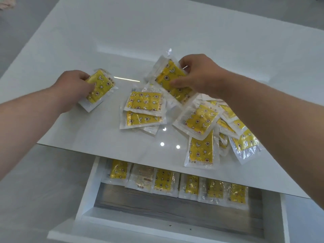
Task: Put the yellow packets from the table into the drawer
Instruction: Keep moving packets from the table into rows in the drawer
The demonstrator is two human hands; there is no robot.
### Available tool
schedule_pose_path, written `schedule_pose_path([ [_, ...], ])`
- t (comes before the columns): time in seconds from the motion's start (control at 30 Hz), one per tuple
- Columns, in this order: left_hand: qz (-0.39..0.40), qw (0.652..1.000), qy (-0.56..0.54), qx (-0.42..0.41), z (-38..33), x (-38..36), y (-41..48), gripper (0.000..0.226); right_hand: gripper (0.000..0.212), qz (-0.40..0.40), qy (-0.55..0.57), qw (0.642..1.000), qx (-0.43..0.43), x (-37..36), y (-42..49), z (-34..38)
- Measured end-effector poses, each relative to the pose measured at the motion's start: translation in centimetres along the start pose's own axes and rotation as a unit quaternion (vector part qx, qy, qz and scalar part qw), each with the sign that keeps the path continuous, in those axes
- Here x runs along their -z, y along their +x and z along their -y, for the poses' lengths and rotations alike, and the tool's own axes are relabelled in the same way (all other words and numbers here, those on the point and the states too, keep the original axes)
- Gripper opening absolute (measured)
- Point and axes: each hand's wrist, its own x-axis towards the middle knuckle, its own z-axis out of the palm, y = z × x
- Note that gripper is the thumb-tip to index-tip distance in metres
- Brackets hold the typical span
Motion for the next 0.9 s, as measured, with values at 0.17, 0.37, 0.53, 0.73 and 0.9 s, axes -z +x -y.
schedule_pose_path([
  [0.17,0.025,0.998,-0.047,0.020,1.7,1.4,0.1,0.026,0.025,0.119,-0.118,0.986,0.021,-2.8,2.1,2.4],
  [0.37,0.054,0.998,-0.001,0.023,2.2,2.6,0.3,0.038,0.067,0.144,-0.200,0.969,0.027,-6.2,3.8,3.2],
  [0.53,0.081,0.996,0.040,0.027,2.3,2.9,0.3,0.038,0.050,0.166,-0.277,0.946,0.019,-6.9,3.9,4.5],
  [0.73,0.083,0.995,0.046,-0.007,2.3,2.7,-0.7,0.022,0.060,0.149,-0.338,0.928,0.036,-7.2,3.2,5.4],
  [0.9,0.099,0.992,0.059,-0.043,1.6,2.9,-1.4,0.023,0.053,0.119,-0.241,0.963,0.030,-7.2,2.7,4.3],
])
